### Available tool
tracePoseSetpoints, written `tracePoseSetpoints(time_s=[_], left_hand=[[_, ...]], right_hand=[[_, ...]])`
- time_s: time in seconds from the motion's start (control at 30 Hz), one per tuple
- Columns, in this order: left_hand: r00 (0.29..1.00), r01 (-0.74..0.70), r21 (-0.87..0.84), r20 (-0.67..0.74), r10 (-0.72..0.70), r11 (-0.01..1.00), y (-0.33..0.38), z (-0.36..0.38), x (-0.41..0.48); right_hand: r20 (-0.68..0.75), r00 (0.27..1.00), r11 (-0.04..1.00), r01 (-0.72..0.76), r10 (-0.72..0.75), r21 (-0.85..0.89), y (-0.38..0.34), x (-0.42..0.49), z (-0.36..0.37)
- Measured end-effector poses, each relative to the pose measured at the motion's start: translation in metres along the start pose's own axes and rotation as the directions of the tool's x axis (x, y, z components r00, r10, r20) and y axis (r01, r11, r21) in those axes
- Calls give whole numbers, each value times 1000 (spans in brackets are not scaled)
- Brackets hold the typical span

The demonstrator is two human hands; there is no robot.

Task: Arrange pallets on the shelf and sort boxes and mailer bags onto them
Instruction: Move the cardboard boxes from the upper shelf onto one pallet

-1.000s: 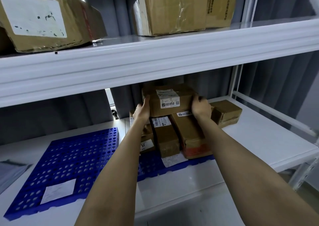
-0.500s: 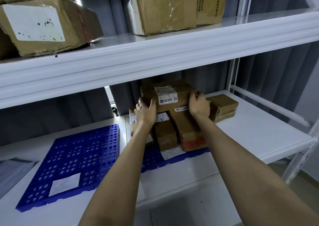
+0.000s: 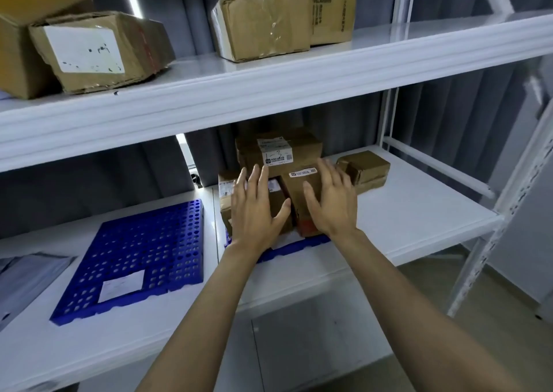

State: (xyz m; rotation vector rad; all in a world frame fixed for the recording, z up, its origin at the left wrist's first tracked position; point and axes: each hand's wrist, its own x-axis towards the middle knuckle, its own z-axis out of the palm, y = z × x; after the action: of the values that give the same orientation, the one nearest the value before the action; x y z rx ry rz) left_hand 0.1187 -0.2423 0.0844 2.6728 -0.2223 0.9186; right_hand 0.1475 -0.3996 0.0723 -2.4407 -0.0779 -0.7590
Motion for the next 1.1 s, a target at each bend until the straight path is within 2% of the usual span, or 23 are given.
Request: tracePoseSetpoints(time_s=[0.1, 0.2, 0.37, 0.47, 0.57, 0.67, 0.8, 0.9, 1.1], left_hand=[[995, -93, 13, -32, 93, 996, 17, -21, -19], [973, -202, -24, -118, 198, 979, 38, -46, -27], [860, -420, 4, -318, 399, 908, 79, -100, -17], [782, -472, 10, -458, 424, 881, 103, -135, 4], [753, -449, 8, -535, 384, 893, 116, -165, 32], [770, -389, 27, -539, 342, 921, 114, -186, 61], [842, -228, 62, -488, 229, 972, 100, -205, 88], [906, -138, 101, -390, 166, 985, 91, -213, 111], [949, -170, 230, -223, 222, 958, 92, -216, 171]], right_hand=[[-94, 994, 998, 62, -60, 19, -3, -28, -24], [-247, 962, 986, 142, -118, 83, -8, -46, -55], [-551, 804, 934, 338, -224, 113, -30, -40, -113], [-652, 716, 913, 398, -250, 88, -57, -23, -146], [-672, 696, 900, 424, -253, 100, -82, 0, -172], [-630, 742, 910, 394, -229, 133, -103, 26, -189], [-515, 828, 934, 333, -222, 133, -122, 56, -195], [-432, 885, 963, 245, -175, 112, -131, 84, -199], [-277, 960, 987, 19, 27, 160, -145, 158, -211]])
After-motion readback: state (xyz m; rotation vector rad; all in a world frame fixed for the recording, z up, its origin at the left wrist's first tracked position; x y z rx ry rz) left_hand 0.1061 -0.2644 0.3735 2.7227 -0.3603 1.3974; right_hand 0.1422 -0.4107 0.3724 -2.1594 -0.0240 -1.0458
